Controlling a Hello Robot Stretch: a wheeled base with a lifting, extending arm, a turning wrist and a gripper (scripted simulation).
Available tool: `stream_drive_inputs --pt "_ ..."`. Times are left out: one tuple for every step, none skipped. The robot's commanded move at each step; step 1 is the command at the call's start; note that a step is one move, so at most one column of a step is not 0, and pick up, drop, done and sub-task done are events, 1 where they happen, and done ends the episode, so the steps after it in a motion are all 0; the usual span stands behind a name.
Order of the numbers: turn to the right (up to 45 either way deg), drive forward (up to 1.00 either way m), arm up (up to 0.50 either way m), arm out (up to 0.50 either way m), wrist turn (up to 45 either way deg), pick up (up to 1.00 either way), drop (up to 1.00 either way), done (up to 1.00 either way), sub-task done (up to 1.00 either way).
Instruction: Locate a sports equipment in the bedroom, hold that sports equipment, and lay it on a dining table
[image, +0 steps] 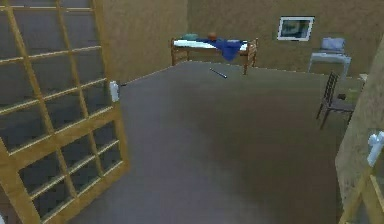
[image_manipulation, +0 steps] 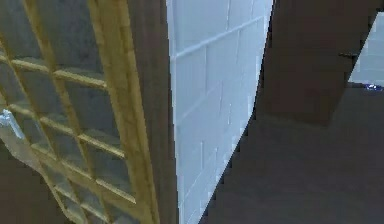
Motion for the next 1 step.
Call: stream_drive_inputs --pt "3.0 0.00 0.00 0.00 0.0 0.00 0.00 0.00 0.00"
